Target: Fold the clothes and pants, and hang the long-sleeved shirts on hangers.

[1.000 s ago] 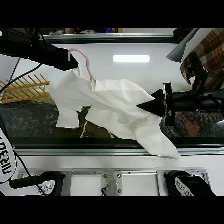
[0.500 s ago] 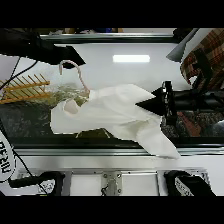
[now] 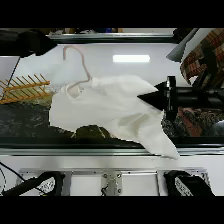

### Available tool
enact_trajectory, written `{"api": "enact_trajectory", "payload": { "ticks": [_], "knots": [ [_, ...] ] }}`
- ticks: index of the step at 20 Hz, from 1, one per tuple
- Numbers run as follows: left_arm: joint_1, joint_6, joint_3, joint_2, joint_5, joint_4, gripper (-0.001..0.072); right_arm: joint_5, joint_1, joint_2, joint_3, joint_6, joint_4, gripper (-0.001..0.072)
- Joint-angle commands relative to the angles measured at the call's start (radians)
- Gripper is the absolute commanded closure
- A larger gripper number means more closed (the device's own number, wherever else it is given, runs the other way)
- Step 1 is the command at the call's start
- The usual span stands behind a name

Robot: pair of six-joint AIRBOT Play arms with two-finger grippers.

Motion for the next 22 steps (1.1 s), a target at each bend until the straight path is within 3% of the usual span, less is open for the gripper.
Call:
{"api": "enact_trajectory", "payload": {
  "ticks": [1,7,13,20,22],
  "knots": [
    [0.073,0.004,-0.055,0.087,0.086,0.001,0.0675,-0.092,-0.085,0.039,0.000,0.000,0.000,0.0686],
    [0.070,0.003,-0.156,0.204,0.197,0.002,0.0686,-0.106,-0.491,0.189,0.000,0.051,-0.038,0.0686],
    [-0.016,0.019,-0.267,0.249,0.298,0.003,0.0685,-0.210,-0.837,0.446,0.000,0.219,-0.389,0.0686],
    [-0.039,0.033,-0.277,0.208,0.307,0.003,0.0686,-0.431,-1.042,0.618,0.000,0.621,-0.748,0.0686],
    [-0.039,0.034,-0.277,0.202,0.307,0.004,0.0685,-0.493,-1.075,0.640,0.000,0.780,-0.895,0.0686]
  ]
}}
